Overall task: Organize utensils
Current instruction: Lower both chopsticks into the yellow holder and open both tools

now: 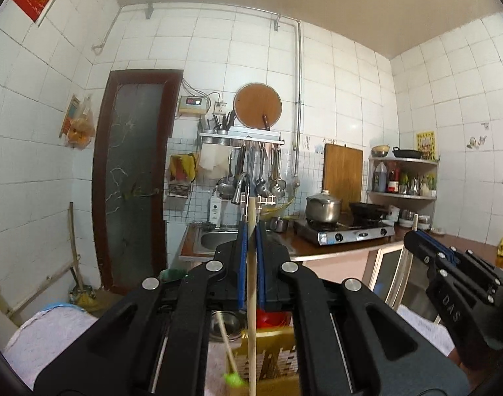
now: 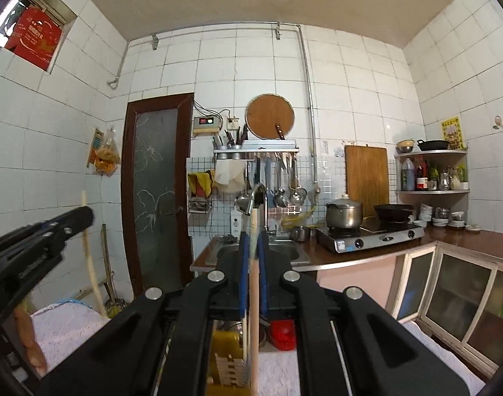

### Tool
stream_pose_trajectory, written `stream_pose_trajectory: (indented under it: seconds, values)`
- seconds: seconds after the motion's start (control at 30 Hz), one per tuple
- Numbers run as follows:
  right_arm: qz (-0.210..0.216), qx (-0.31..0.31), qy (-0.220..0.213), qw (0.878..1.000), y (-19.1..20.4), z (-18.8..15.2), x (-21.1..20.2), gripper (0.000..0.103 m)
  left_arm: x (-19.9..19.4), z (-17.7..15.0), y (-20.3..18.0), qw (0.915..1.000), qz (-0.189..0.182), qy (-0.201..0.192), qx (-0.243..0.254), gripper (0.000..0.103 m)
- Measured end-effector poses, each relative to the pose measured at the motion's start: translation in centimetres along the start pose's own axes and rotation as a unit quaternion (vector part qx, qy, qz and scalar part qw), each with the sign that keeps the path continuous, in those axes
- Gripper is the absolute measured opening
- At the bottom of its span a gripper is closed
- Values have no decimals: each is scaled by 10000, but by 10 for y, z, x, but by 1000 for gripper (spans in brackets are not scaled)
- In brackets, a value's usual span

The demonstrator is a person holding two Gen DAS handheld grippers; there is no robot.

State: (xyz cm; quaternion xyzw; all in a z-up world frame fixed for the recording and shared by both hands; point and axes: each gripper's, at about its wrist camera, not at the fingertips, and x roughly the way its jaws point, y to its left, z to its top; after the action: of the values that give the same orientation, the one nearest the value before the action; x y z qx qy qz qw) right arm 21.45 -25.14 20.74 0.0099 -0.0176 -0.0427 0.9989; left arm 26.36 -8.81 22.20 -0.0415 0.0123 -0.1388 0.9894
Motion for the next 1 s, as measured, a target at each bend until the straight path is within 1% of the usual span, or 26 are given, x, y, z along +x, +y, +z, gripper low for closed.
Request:
stream_pose_trajectory:
  seconds: [0.13,0.23,0.27,0.33,0.4,0.5,0.53,0.6,0.63,0.67,0.7,0.73,0.77,0.8,0.83,0.87,0.93,1.0]
  values:
    - [100,68,14,9999,5,-2,20,6,31,-9,-3,10000,-5,37,-24,4]
    - [154,60,141,9998,9,-16,36,6,55,-25,-2,9999,50,120,-10,4]
    - [167,55,202,9996,9,-22,40,6,66,-34,-1,9997,77,219,0,4]
    - [216,59,485,9986,10,-41,55,6,77,-45,4,9990,100,426,-46,4]
    - [236,69,698,9973,8,-55,64,6,80,-55,13,9984,132,540,-87,4]
    - [332,8,1262,9915,7,-78,84,6,76,-63,28,9969,164,764,-118,4]
    - [326,0,1430,9892,6,-85,88,6,74,-65,34,9957,182,894,-137,5]
    - [266,3,1631,9863,2,-95,91,10,69,-68,43,9934,218,1112,-147,8]
    - [235,20,1675,9856,-1,-97,90,18,65,-69,47,9926,275,1174,-133,16]
    - [191,58,1699,9853,-4,-97,88,49,59,-70,52,9915,359,1247,-105,32]
    - [160,137,1651,9860,-9,-95,82,68,53,-71,55,9908,407,1284,-100,42]
    - [136,182,1589,9870,-12,-93,76,68,45,-71,59,9908,469,1267,-119,56]
    - [53,175,1542,9879,-16,-90,68,68,34,-71,64,9905,543,1255,-112,63]
    - [-38,142,1541,9879,-19,-86,59,68,27,-70,67,9902,588,1260,-99,67]
    - [-119,148,1545,9878,-24,-84,51,68,19,-72,71,9891,646,1323,-72,76]
    - [-189,173,1573,9872,-27,-84,43,69,12,-74,74,9876,691,1411,-56,83]
    - [-248,227,1734,9843,-33,-87,28,70,-3,-83,79,9842,754,1599,-123,87]
    - [-267,284,2035,9783,-35,-103,13,70,-16,-98,82,9791,797,1867,-157,91]
